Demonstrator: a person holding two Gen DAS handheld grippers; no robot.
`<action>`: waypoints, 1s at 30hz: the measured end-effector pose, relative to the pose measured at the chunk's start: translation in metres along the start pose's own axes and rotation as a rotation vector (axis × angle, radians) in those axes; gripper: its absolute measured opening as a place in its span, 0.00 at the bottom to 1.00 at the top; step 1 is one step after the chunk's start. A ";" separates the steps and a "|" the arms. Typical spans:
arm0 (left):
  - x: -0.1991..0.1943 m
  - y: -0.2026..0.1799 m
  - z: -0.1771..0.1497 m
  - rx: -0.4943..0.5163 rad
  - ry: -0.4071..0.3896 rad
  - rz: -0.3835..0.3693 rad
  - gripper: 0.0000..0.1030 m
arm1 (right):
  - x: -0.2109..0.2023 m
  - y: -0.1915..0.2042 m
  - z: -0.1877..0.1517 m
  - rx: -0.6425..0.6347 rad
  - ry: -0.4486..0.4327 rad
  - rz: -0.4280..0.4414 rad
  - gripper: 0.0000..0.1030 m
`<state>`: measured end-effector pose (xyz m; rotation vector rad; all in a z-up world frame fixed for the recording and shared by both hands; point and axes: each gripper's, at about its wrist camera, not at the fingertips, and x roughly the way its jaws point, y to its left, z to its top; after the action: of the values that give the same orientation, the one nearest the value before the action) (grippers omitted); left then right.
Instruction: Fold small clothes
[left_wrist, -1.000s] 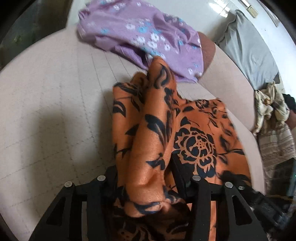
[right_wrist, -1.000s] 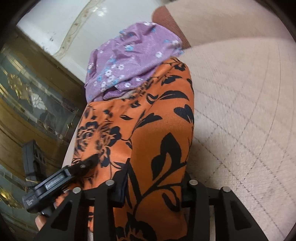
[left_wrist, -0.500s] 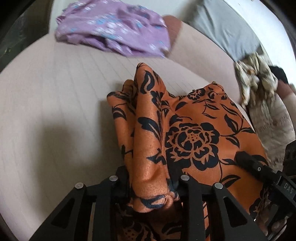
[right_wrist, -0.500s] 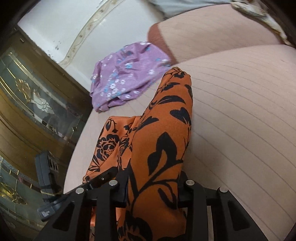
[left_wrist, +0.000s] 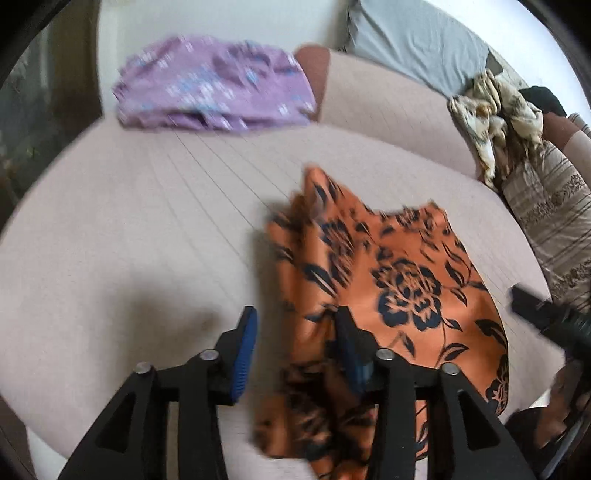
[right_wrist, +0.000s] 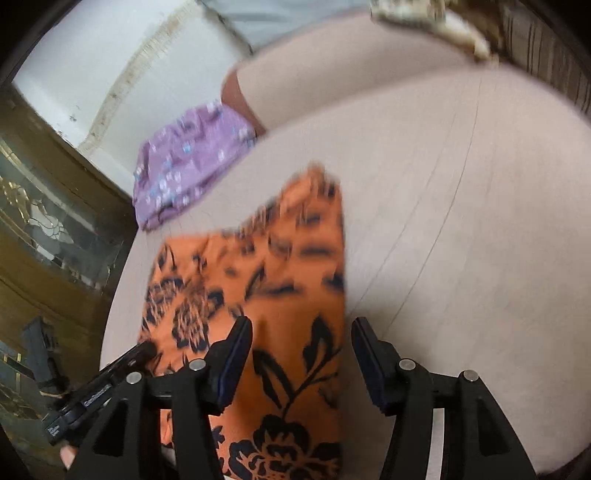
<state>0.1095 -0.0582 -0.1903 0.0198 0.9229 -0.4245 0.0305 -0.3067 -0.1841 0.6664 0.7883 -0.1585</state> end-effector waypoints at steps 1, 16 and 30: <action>-0.007 0.000 0.003 0.015 -0.032 0.039 0.47 | -0.009 0.002 0.005 -0.010 -0.039 0.004 0.58; 0.098 -0.028 0.039 0.146 0.133 0.341 0.48 | 0.116 0.042 0.062 0.013 0.190 -0.096 0.31; 0.002 -0.011 0.018 0.163 0.010 0.249 0.50 | 0.005 0.052 0.014 -0.128 0.072 0.005 0.33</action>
<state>0.1202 -0.0727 -0.1795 0.2837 0.8813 -0.2669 0.0618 -0.2738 -0.1539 0.5554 0.8590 -0.0794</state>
